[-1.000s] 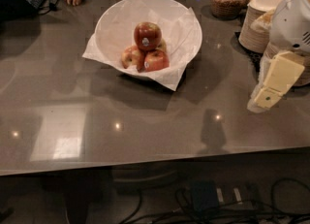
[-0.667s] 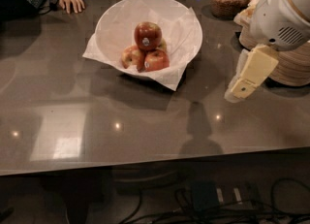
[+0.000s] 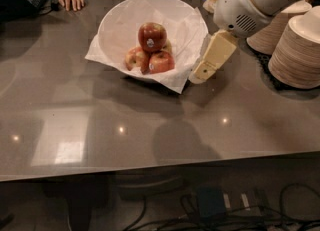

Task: Pick apple from white bowl

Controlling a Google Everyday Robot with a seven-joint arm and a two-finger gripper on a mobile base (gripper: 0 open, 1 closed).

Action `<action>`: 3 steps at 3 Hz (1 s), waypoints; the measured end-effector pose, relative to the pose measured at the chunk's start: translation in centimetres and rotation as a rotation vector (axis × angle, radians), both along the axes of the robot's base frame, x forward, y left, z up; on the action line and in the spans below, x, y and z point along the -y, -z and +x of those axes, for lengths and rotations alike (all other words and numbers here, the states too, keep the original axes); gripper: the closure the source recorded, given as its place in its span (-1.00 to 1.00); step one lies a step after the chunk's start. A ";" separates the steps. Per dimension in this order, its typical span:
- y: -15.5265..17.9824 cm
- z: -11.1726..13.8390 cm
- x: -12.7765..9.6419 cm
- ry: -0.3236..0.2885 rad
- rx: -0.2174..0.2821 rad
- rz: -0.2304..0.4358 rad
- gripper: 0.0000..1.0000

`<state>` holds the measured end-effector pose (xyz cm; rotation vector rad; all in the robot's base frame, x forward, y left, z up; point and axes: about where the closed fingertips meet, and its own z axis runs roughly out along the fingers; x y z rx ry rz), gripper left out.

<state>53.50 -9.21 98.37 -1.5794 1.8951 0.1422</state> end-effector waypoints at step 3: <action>0.7 2.0 -2.1 -0.018 0.044 0.051 -1.00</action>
Offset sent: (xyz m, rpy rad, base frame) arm 0.0075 0.0085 -0.0059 0.0196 -0.0370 0.0007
